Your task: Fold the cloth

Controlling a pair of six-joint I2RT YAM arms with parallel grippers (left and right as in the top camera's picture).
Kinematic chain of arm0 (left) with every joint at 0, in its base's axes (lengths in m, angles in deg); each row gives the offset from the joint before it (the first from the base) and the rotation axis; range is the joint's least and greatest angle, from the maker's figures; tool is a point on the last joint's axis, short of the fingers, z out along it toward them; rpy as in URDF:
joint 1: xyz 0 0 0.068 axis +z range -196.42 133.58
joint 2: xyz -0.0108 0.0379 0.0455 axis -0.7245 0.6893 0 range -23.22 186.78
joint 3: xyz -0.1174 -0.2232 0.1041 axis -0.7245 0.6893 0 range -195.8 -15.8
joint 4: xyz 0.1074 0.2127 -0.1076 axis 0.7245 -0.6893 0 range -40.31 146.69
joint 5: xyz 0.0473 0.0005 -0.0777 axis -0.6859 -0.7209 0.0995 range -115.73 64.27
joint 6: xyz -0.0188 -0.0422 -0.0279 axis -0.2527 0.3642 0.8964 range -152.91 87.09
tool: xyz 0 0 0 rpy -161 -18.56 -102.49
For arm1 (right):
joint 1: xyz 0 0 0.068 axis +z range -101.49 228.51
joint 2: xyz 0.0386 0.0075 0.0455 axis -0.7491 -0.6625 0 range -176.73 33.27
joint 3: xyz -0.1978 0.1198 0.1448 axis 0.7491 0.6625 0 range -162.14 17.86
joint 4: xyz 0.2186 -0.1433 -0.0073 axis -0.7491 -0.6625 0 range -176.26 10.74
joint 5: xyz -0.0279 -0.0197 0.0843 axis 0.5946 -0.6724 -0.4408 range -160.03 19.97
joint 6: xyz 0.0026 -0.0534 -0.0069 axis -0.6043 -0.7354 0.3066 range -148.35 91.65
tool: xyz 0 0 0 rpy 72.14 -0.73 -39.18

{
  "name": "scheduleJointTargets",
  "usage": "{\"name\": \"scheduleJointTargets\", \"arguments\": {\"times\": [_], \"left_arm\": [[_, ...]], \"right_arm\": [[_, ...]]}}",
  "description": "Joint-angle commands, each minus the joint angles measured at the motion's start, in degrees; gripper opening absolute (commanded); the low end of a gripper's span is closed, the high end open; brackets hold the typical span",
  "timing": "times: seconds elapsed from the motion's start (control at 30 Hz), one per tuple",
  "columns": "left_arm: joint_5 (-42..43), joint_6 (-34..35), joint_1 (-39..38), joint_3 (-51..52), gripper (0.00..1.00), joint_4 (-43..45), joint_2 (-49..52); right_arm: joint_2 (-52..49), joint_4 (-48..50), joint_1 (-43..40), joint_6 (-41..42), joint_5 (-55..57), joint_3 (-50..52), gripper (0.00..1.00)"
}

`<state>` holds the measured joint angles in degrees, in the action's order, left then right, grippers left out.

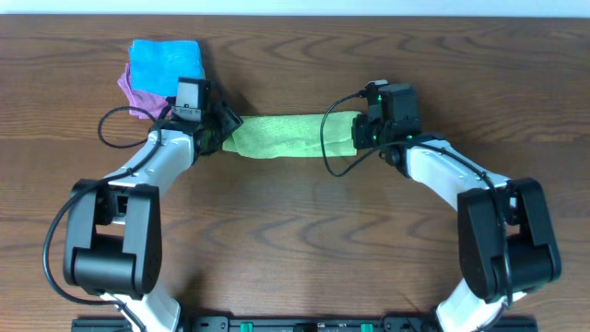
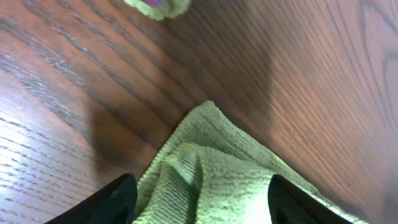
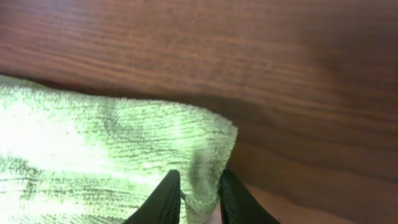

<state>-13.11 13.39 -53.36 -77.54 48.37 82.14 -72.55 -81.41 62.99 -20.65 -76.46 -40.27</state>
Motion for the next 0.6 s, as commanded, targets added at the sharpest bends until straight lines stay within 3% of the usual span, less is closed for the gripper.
{"name": "scheduleJointTargets", "arguments": {"times": [0.0, 0.1, 0.17, 0.33, 0.37, 0.57], "left_arm": [[3.8, -0.48, 1.92, 0.04, 0.69, 0.0, 0.2], [6.8, -0.66, 2.91, -0.17, 0.71, 0.0, -0.2], [8.87, -0.96, 3.19, -0.87, 0.73, -0.2, -0.57], [13.22, -1.09, 3.17, -3.34, 0.75, -0.9, -1.29], [14.29, -1.09, 3.17, -3.76, 0.73, -0.9, -1.29], [15.54, -1.07, 2.36, -4.44, 0.37, -0.85, -1.29]], "right_arm": [[0.26, -0.63, 0.61, 0.42, 0.63, -0.72, 0.25], [2.27, -1.55, 0.61, 0.42, 0.66, -0.72, 0.32], [4.57, -2.99, 0.61, 0.66, 0.68, -0.72, 0.47], [10.14, -7.32, 0.59, 3.04, 2.38, -0.72, 0.69], [11.13, -8.26, 0.5, 3.87, 2.45, -0.72, 0.71], [14.86, -14.27, -0.17, 13.86, 0.59, -0.72, 0.8]]}}
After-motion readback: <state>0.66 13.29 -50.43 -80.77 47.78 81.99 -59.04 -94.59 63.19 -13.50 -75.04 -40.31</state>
